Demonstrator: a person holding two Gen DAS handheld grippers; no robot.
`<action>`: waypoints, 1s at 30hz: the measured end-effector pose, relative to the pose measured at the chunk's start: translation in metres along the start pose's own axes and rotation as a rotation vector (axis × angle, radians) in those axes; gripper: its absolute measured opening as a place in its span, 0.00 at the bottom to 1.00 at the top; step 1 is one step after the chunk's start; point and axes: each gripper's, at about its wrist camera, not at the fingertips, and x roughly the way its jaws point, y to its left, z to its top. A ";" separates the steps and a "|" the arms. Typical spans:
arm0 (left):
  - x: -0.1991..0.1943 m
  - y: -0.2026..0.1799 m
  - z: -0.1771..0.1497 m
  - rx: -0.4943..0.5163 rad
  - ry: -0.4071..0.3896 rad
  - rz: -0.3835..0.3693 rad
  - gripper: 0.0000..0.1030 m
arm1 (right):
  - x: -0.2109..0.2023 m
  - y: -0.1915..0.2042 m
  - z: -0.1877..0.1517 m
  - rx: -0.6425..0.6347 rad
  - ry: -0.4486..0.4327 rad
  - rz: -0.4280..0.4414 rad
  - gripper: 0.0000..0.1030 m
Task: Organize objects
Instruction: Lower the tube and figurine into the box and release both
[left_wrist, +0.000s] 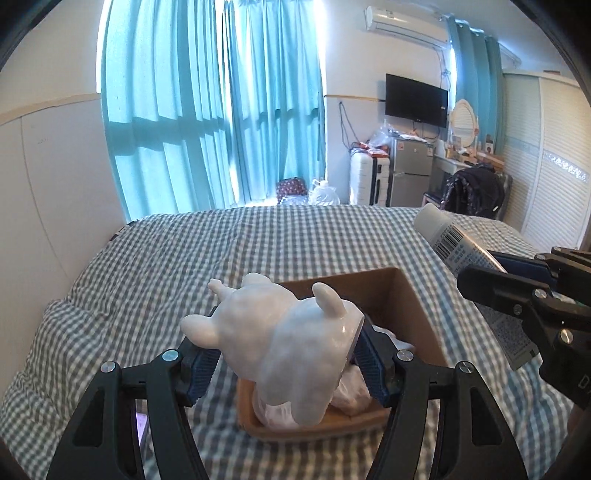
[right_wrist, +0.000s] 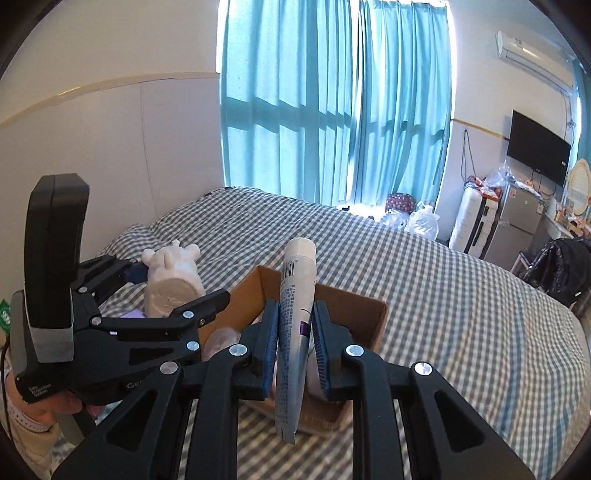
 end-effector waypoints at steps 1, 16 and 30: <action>0.010 0.001 0.002 0.003 0.005 0.006 0.66 | 0.011 -0.004 0.003 0.006 0.006 0.001 0.17; 0.125 0.004 -0.020 0.022 0.160 -0.020 0.66 | 0.147 -0.052 -0.007 0.115 0.139 0.051 0.17; 0.139 -0.006 -0.034 0.083 0.226 -0.055 0.67 | 0.157 -0.068 -0.027 0.179 0.186 0.094 0.18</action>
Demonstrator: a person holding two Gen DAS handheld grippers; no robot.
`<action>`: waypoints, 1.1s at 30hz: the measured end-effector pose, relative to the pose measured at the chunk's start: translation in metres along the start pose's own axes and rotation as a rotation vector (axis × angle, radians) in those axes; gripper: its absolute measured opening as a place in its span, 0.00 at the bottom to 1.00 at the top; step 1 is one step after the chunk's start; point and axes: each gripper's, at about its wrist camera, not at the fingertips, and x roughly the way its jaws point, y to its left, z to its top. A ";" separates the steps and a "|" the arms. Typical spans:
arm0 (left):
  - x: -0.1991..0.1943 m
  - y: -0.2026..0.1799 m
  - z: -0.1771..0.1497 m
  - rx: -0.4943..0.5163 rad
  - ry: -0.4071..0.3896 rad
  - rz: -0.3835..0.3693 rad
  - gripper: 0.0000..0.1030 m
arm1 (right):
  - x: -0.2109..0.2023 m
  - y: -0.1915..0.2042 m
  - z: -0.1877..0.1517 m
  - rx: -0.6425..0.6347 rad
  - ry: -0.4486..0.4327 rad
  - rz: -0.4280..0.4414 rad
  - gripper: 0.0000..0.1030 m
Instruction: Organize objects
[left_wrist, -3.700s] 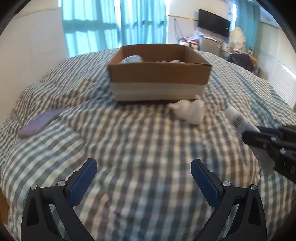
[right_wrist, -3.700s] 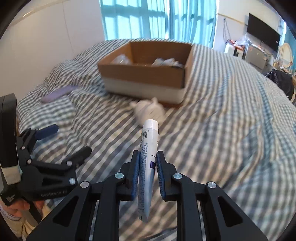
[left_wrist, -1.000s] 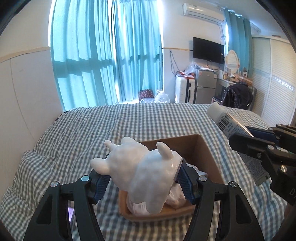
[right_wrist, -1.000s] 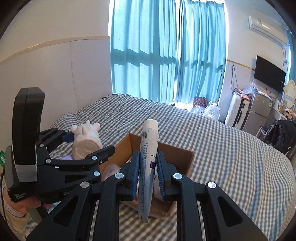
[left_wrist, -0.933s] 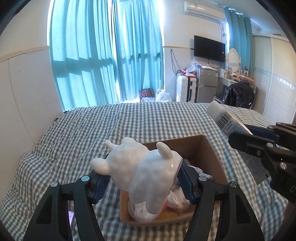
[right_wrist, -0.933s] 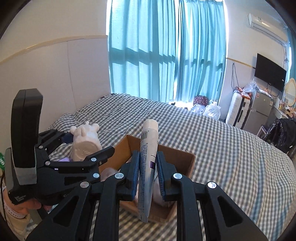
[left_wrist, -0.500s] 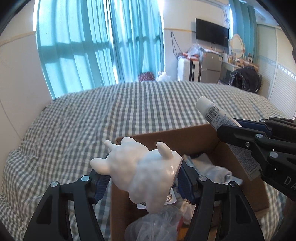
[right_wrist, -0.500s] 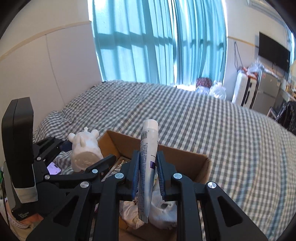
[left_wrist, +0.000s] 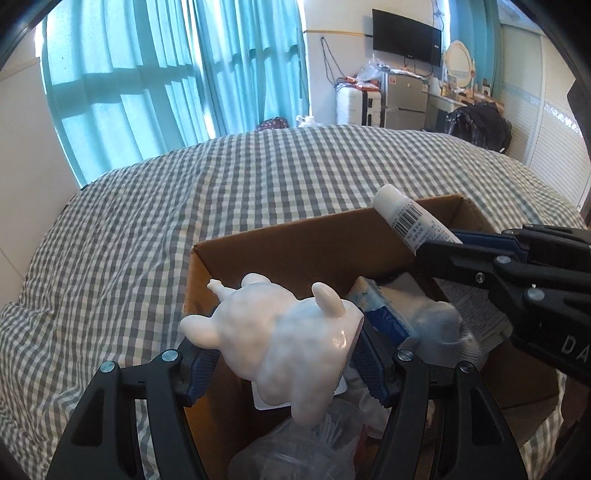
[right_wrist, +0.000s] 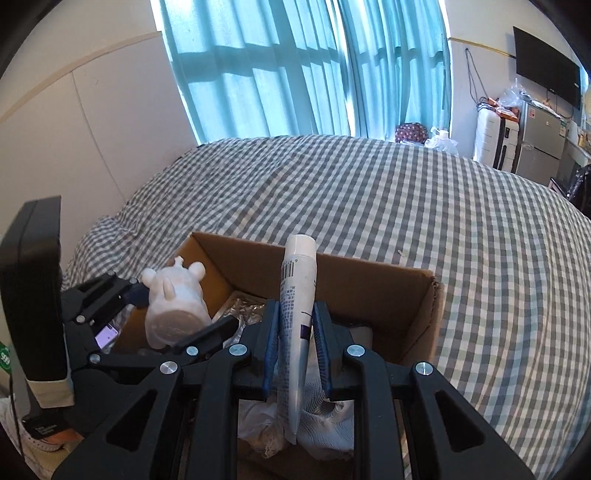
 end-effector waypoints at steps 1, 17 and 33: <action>-0.002 -0.001 0.002 0.002 -0.004 0.000 0.67 | -0.005 0.001 0.001 0.001 -0.006 -0.005 0.18; -0.129 -0.005 0.034 -0.022 -0.260 0.095 1.00 | -0.163 0.031 0.020 -0.039 -0.224 -0.107 0.56; -0.259 -0.028 0.004 -0.065 -0.446 0.088 1.00 | -0.298 0.082 -0.033 -0.086 -0.416 -0.252 0.89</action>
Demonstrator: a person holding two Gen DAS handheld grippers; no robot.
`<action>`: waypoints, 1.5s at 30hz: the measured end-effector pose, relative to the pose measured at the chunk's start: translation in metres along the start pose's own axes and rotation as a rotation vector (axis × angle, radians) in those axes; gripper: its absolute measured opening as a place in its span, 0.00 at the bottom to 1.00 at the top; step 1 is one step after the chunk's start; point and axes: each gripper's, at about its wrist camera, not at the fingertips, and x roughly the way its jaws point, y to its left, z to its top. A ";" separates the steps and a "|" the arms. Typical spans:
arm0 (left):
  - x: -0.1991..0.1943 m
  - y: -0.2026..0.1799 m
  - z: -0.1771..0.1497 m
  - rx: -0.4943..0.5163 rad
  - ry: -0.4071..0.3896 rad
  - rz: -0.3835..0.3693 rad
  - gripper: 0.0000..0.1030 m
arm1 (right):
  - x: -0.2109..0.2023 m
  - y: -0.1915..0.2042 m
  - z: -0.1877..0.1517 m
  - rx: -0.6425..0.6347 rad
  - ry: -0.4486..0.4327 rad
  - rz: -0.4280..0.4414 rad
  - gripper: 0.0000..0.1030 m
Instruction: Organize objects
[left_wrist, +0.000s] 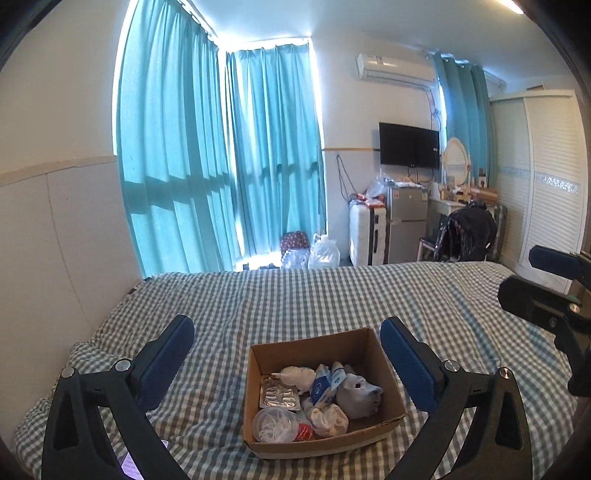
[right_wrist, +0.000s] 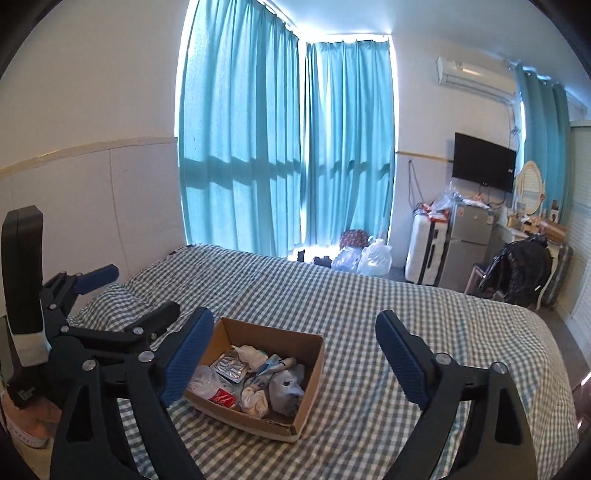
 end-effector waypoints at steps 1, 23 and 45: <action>-0.004 0.000 0.000 -0.003 -0.009 0.002 1.00 | -0.005 0.001 -0.003 -0.004 -0.007 -0.009 0.90; -0.009 -0.008 -0.102 -0.047 0.050 0.049 1.00 | 0.032 -0.010 -0.111 0.097 0.049 -0.125 1.00; -0.004 -0.004 -0.112 -0.077 0.103 0.060 1.00 | 0.039 -0.009 -0.121 0.112 0.083 -0.109 1.00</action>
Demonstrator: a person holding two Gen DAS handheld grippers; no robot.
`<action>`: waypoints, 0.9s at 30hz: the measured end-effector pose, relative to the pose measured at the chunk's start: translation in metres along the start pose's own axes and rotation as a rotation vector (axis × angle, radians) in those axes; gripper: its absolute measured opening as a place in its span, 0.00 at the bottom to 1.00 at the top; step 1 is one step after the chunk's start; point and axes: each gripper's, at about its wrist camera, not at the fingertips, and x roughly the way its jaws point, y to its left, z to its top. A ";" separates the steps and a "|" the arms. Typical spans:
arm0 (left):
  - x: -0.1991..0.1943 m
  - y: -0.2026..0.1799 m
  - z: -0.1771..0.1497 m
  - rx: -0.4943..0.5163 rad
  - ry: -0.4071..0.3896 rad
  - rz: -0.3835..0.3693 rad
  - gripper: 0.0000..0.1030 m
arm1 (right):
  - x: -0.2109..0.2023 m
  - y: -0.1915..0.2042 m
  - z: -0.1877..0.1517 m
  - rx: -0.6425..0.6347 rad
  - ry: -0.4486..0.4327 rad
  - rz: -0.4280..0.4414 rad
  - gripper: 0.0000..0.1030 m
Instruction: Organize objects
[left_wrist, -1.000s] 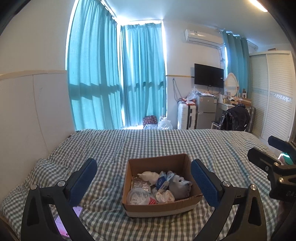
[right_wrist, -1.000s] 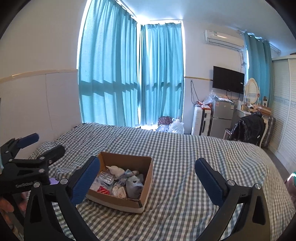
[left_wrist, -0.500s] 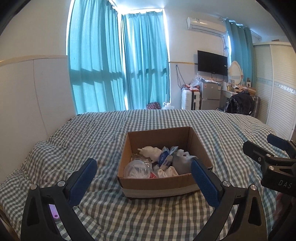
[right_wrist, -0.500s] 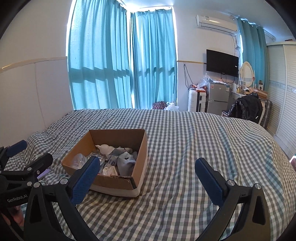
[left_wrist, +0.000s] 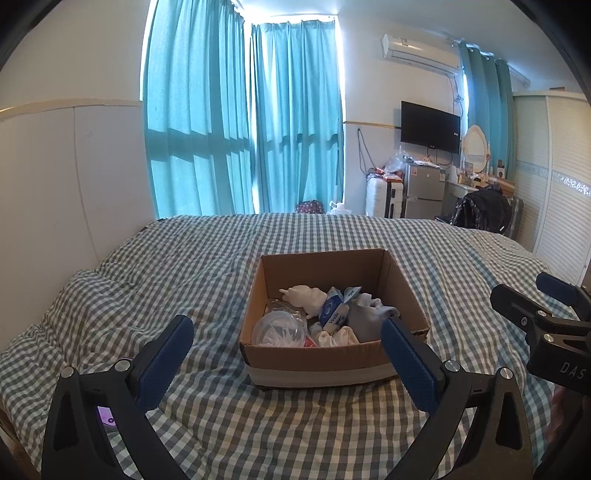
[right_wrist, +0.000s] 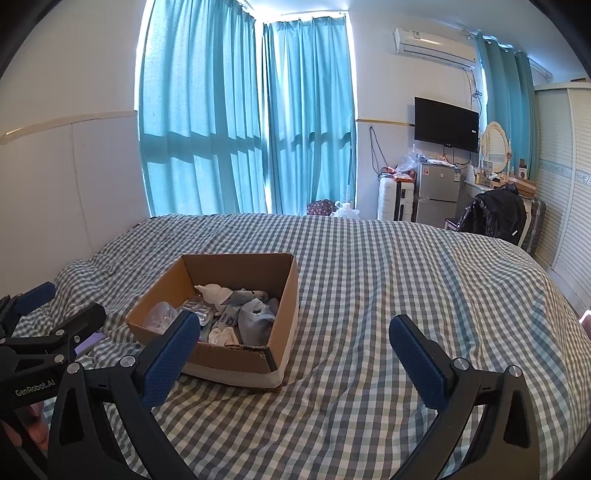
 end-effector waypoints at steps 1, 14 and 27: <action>0.000 0.000 0.000 0.001 0.002 0.000 1.00 | 0.000 0.000 0.000 0.001 0.002 0.001 1.00; 0.001 0.001 -0.001 -0.004 0.005 -0.001 1.00 | 0.001 0.002 -0.002 -0.004 0.007 0.012 1.00; 0.002 0.001 -0.006 -0.018 0.018 0.000 1.00 | 0.003 0.004 -0.005 -0.004 0.017 0.017 1.00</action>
